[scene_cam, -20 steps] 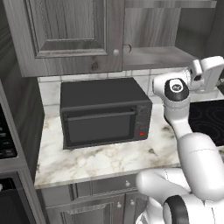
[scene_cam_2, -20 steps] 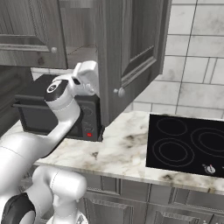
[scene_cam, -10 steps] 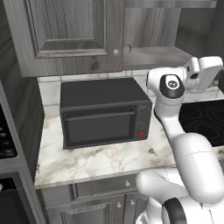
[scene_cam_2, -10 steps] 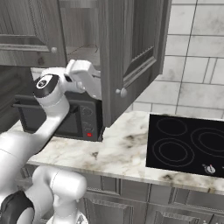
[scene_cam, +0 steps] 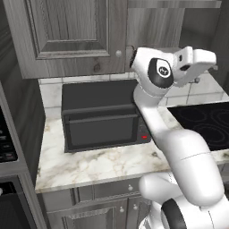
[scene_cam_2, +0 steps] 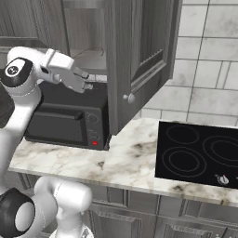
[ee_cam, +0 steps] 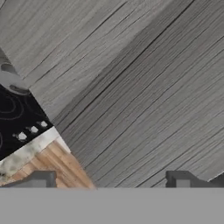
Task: Open the cabinet and move the ladle to the pot. Then close the cabinet.
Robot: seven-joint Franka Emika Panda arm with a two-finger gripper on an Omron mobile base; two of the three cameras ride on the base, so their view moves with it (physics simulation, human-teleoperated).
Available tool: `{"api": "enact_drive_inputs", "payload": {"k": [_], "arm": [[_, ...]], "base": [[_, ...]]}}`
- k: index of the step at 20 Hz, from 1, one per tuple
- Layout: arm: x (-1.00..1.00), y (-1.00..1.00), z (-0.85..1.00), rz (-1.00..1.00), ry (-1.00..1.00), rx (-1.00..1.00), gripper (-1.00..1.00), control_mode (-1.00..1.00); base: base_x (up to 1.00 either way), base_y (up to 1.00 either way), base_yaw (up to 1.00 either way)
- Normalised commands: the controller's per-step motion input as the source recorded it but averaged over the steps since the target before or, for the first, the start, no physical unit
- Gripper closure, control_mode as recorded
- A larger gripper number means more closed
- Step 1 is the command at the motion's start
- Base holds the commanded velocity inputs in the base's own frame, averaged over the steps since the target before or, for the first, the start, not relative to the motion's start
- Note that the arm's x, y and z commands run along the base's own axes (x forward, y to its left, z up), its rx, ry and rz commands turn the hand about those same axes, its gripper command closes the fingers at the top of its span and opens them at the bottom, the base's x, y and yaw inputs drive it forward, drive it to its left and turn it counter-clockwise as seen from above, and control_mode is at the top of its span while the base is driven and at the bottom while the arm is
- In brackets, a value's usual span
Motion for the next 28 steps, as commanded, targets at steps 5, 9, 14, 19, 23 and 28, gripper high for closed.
{"api": "enact_drive_inputs", "payload": {"k": [5, 9, 14, 19, 23, 28], "arm": [[0.0, 0.45, 0.01, 0.22, -0.16, 0.22, -1.0, -1.0], [0.0, 0.44, 0.0, 0.25, -0.19, 0.19, -1.0, -1.0], [0.0, 0.37, 0.0, 0.24, -0.25, 0.21, -1.0, -1.0], [0.0, 0.4, 0.0, 0.25, -0.19, 0.22, -1.0, -1.0], [0.0, 0.34, 0.05, 0.23, -0.1, 0.19, -1.0, -1.0], [0.16, 0.13, 0.22, 0.2, -0.02, 0.15, -1.0, -1.0]], "base": [[0.0, 0.0, 0.0], [0.0, 0.0, 0.0], [0.0, 0.0, 0.0], [0.0, 0.0, 0.0], [0.0, 0.0, 0.0], [0.0, 0.0, 0.0]]}}
